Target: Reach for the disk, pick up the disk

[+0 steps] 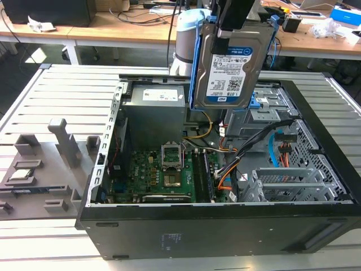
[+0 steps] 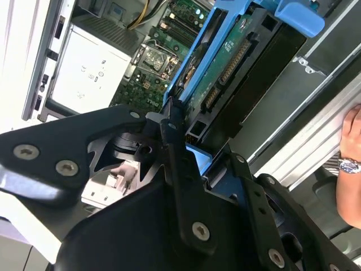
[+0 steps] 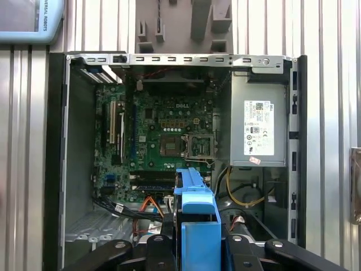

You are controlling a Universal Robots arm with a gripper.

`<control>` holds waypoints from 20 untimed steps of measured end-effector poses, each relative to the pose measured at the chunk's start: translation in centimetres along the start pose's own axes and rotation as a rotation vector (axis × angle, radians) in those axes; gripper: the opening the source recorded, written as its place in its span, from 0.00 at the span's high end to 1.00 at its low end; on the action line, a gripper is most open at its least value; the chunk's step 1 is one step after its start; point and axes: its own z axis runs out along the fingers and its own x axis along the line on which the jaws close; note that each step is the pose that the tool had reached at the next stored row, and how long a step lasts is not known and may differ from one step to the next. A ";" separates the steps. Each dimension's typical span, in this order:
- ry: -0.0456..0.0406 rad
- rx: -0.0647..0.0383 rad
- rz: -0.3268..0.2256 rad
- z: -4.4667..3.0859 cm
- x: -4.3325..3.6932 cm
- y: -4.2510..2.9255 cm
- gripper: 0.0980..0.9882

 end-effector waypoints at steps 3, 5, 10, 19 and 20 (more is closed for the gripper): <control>0.0002 0.000 0.000 0.02 0.63 0.00 0.70; 0.0001 0.000 0.000 0.03 0.87 0.01 0.70; 0.0001 0.000 0.000 0.06 1.63 0.01 0.70; 0.0000 0.000 0.000 0.12 3.07 0.03 0.70; 0.0001 0.000 0.000 0.13 3.29 0.03 0.70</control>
